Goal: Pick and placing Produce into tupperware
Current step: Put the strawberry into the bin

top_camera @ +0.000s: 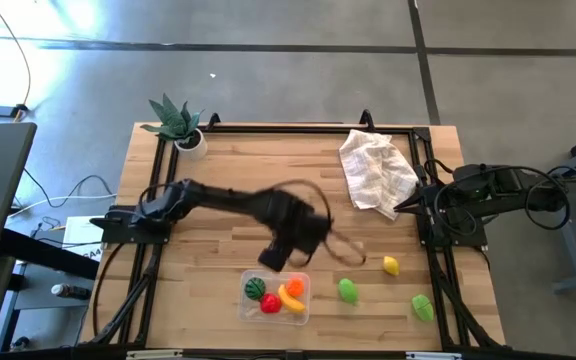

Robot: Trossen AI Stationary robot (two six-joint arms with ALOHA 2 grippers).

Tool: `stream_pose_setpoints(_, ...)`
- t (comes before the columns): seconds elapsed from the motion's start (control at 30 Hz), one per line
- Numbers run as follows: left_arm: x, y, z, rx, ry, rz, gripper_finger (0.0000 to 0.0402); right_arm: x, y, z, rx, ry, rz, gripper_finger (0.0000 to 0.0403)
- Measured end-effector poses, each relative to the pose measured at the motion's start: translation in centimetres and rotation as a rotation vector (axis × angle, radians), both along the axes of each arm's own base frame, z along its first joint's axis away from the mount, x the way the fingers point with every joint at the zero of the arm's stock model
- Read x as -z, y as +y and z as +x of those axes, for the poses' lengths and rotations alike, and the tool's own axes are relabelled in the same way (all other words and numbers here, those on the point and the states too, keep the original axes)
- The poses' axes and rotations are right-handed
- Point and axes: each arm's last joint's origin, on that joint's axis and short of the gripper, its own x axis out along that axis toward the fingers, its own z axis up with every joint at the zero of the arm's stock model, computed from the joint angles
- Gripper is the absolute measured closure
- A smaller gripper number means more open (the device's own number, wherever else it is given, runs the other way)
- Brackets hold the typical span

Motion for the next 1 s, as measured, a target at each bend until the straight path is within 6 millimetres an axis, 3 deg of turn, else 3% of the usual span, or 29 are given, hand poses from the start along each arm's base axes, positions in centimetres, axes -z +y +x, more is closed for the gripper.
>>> stream_pose_setpoints(0.2,-0.1,-5.8,-1.2,0.012,0.032,-0.049,0.0255,0.0,0.0,0.0,0.000,0.000,0.000,0.0386)
stream_pose_setpoints(0.4,0.2,-9.3,-1.9,0.043,0.032,-0.048,0.0254,0.0,0.0,0.0,0.000,0.000,0.000,0.0386)
stream_pose_setpoints(0.77,2.8,-10.1,-0.1,0.041,0.003,-0.015,0.0254,0.0,0.0,0.0,0.000,0.001,0.000,0.0386)
stream_pose_setpoints(1.0,6.0,-10.3,1.1,0.061,0.076,-0.009,0.0254,0.0,0.0,0.0,0.000,0.001,0.000,0.0386)
